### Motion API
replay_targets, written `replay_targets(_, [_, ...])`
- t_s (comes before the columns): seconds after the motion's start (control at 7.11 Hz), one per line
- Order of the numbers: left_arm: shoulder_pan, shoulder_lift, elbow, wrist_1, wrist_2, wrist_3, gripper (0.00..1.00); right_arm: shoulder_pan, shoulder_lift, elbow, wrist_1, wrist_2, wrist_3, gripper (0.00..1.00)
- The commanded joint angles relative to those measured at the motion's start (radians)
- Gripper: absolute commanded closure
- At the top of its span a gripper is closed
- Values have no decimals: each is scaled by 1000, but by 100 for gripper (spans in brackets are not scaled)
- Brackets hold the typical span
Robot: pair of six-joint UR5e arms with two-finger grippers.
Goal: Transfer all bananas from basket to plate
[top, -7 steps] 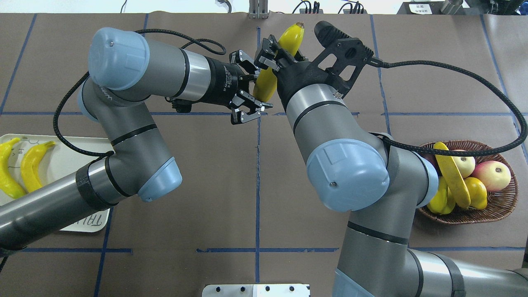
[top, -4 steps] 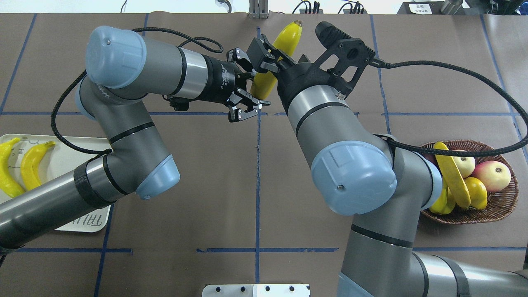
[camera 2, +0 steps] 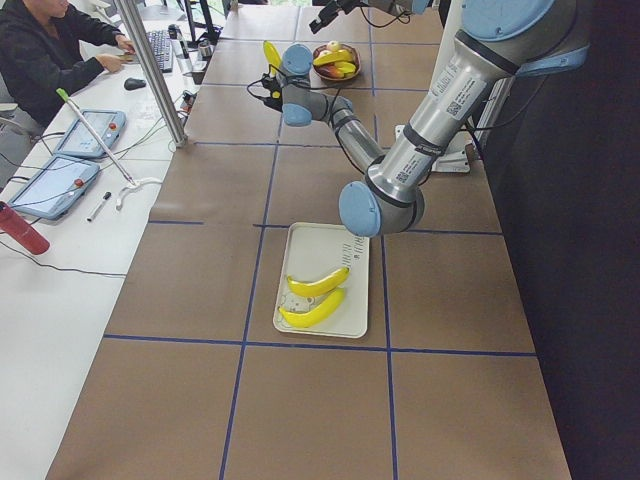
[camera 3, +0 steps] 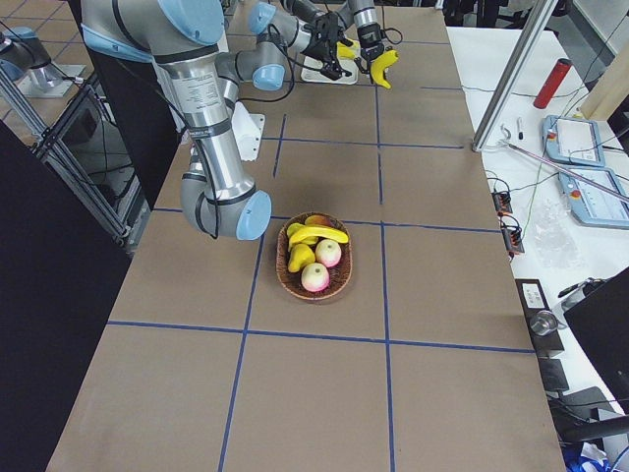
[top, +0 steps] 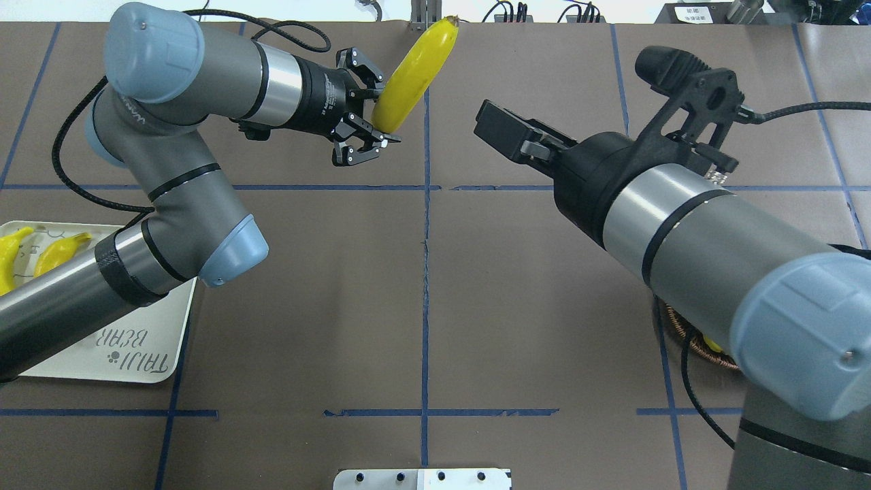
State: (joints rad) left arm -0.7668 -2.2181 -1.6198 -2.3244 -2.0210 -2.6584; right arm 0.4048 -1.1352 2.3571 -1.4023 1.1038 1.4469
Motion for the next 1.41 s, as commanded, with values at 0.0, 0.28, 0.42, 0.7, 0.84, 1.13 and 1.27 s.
replay_targets(0.0, [-6,147,-59,3,-44,359,100,82,-34,27,-161,112,-159,0])
replay_targets(0.28, [-34,237,-93,7,-39,595,100,281,-34,7,-345,434,-274,0])
replay_targets(0.42, [-51,318,-97,5,-28,752,100,354,-66,-22,-384,584,-348,0])
replay_targets(0.7, [-78,517,-153,3,37,1028,100,454,-123,-90,-385,772,-449,0])
replay_targets(0.84, [-78,608,-193,3,94,1130,100,495,-174,-94,-383,816,-532,0])
replay_targets(1.13, [-75,722,-218,0,216,1231,100,609,-182,-178,-376,1005,-634,0])
replay_targets(1.27, [-65,773,-218,0,240,1279,100,609,-182,-189,-377,1008,-641,0])
